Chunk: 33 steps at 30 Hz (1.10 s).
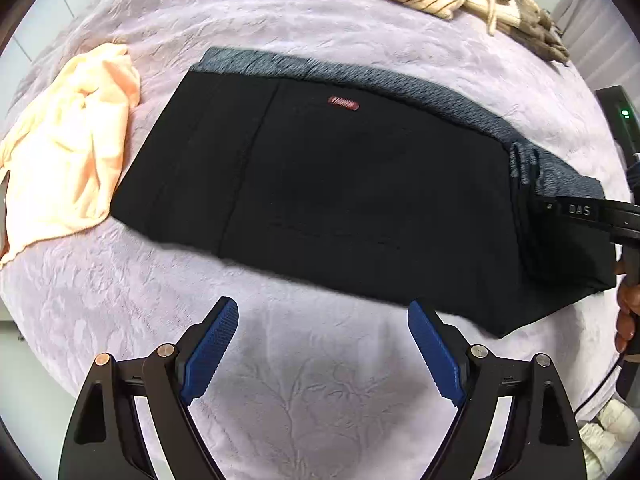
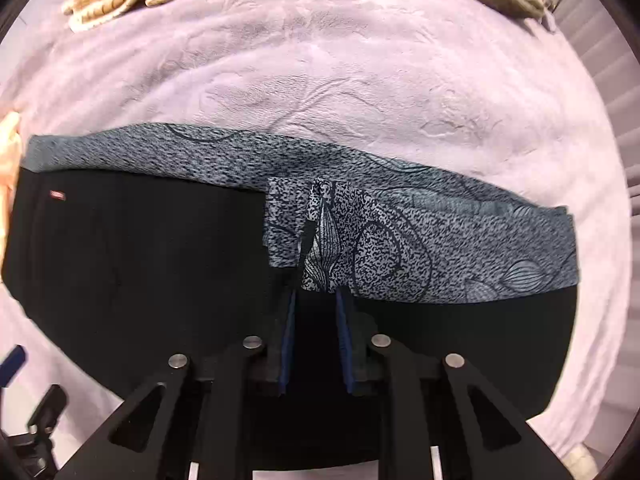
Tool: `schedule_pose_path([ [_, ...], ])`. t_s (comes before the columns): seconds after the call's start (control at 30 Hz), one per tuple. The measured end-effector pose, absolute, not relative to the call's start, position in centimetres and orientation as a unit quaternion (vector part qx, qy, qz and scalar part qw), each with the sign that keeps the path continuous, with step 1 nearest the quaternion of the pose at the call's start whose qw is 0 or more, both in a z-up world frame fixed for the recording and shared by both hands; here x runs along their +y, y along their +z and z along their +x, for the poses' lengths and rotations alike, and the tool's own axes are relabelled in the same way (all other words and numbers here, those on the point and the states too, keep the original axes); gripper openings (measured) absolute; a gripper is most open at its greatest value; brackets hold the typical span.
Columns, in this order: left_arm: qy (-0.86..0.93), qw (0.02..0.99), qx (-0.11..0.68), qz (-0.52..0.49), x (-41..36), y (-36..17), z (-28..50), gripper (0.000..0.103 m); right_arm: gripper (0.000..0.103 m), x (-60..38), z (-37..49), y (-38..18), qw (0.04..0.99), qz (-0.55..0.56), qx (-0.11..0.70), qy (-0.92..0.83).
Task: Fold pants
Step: 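Pull both open grippers back from the flattened black pants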
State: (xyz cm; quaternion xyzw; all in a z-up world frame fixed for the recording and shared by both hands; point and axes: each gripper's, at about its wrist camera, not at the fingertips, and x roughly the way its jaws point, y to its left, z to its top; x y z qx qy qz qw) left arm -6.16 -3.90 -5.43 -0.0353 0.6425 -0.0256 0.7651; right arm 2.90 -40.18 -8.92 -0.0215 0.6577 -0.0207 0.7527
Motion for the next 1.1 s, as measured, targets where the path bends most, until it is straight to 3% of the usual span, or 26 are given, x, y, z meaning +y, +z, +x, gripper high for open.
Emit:
schedule_pose_path([
  [0.23, -0.014, 0.761, 0.648, -0.019, -4.4, -6.1, -6.0, 0.088, 0.020, -39.1, 1.3, -7.3, 0.750, 0.036, 0.657, 0.068],
  [0.37, -0.015, 0.759, 0.650, -0.016, -4.4, -5.9, -6.6, 0.088, 0.022, -38.9, -0.3, -4.6, 0.776, 0.001, 0.629, 0.044],
  [0.43, -0.016, 0.758, 0.651, -0.009, -4.7, -5.8, -7.0, 0.088, 0.039, -40.4, -1.1, -3.8, 0.785, 0.021, 0.619, 0.026],
  [0.47, -0.016, 0.758, 0.652, -0.005, -5.0, -5.7, -7.2, 0.088, 0.058, -41.2, -1.4, -3.9, 0.784, 0.032, 0.620, 0.010],
  [0.5, -0.017, 0.758, 0.653, -0.001, -5.1, -5.6, -7.3, 0.088, 0.063, -42.0, -2.0, -4.6, 0.778, 0.044, 0.627, 0.000],
  [0.6, -0.024, 0.755, 0.655, 0.008, -5.5, -5.1, -8.1, 0.088, 0.063, -42.9, -3.6, -7.9, 0.735, 0.062, 0.676, 0.000],
  [0.7, -0.028, 0.753, 0.657, 0.016, -5.7, -4.7, -8.6, 0.088, 0.063, -40.6, -5.2, -6.5, 0.750, -0.005, 0.661, 0.027],
  [0.97, -0.039, 0.760, 0.648, 0.030, -6.9, -3.1, -10.0, 0.088, 0.068, -40.7, -8.5, -3.9, 0.752, 0.050, 0.656, 0.031],
  [1.03, -0.045, 0.760, 0.648, 0.028, -7.1, -2.8, -10.2, 0.103, 0.071, -41.3, -9.6, -3.4, 0.751, 0.058, 0.657, 0.029],
  [1.1, -0.050, 0.762, 0.645, 0.027, -7.1, -2.3, -10.0, 0.103, 0.074, -42.7, -10.5, -2.7, 0.748, 0.061, 0.661, 0.029],
])
